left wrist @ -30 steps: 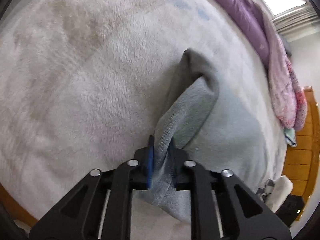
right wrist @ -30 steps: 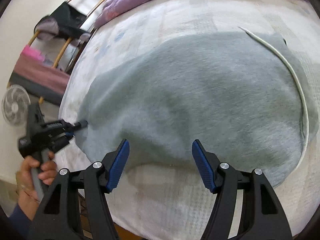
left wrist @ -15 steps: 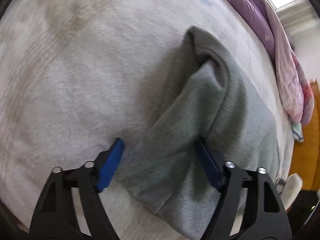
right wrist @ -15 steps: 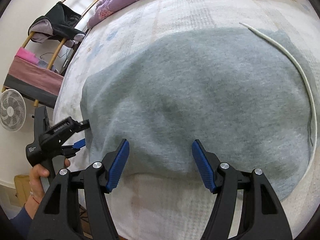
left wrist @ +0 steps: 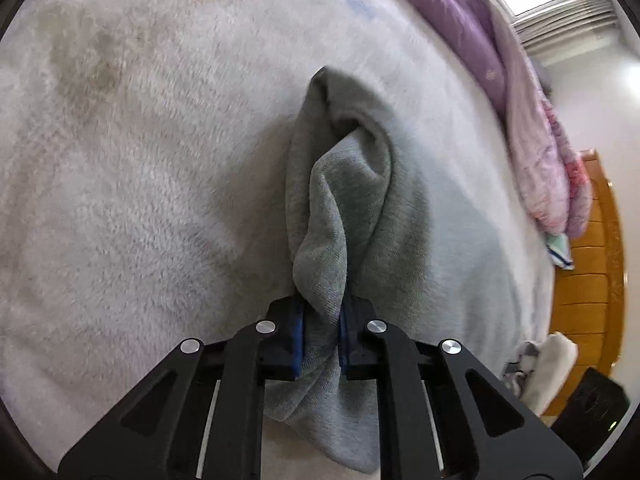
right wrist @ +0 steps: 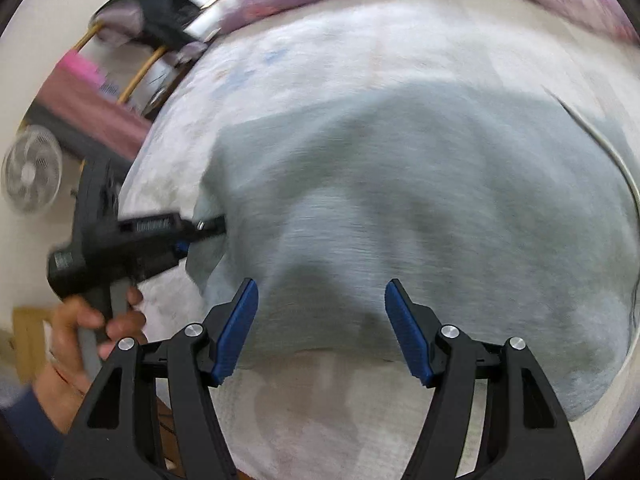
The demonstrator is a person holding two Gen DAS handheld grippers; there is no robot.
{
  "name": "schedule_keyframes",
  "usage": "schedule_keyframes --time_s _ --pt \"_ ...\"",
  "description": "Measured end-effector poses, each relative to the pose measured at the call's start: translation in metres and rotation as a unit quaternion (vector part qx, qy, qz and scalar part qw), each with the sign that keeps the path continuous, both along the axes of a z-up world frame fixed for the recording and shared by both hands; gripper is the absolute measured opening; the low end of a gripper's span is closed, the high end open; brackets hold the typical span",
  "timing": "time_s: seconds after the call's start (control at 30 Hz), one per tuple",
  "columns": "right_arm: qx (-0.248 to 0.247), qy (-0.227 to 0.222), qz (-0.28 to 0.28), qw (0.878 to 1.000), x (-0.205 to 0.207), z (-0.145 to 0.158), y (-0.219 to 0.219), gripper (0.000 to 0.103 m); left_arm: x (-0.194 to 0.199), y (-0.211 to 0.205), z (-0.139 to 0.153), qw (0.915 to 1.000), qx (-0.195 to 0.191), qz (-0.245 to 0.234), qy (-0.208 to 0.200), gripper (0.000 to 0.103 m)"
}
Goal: Fold large clothes
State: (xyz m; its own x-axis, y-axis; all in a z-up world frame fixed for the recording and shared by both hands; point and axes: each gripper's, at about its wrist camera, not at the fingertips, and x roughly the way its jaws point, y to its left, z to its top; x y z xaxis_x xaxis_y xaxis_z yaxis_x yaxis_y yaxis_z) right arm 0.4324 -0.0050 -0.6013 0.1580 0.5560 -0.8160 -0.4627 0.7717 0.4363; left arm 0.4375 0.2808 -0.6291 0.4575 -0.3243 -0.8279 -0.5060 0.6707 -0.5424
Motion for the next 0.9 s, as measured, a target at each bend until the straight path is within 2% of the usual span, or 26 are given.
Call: schedule_keyframes --time_s 0.17,0.27,0.3,0.53,0.73,0.83,0.9 --pt "0.011 -0.074 0.064 0.995 -0.025 0.018 0.049 0.07 -0.004 -0.011 0.039 0.9995 -0.004 -0.016 -0.026 0.011" --pt "-0.004 -0.116 0.069 0.991 -0.03 0.014 0.073 0.07 -0.006 -0.02 0.054 0.9991 -0.02 -0.018 -0.033 0.011" --pt "-0.01 -0.131 0.059 0.99 -0.029 0.012 0.078 0.073 -0.005 -0.022 0.058 0.999 -0.019 -0.018 -0.035 0.011" --pt "-0.001 -0.16 0.022 0.987 -0.01 -0.002 0.1 0.084 0.0 -0.028 0.07 0.9992 0.0 -0.017 -0.037 0.011" --pt "0.006 -0.155 -0.008 0.988 -0.002 -0.009 0.097 0.085 -0.003 -0.025 0.072 0.999 -0.021 -0.001 -0.039 0.011" --pt "0.011 -0.142 -0.021 0.99 0.004 -0.013 0.094 0.074 -0.005 -0.027 0.072 0.9988 -0.03 0.002 -0.039 0.011" --pt "0.017 -0.13 -0.032 0.991 0.008 -0.014 0.089 0.059 -0.004 -0.033 0.074 0.9987 -0.032 0.0 -0.04 0.011"
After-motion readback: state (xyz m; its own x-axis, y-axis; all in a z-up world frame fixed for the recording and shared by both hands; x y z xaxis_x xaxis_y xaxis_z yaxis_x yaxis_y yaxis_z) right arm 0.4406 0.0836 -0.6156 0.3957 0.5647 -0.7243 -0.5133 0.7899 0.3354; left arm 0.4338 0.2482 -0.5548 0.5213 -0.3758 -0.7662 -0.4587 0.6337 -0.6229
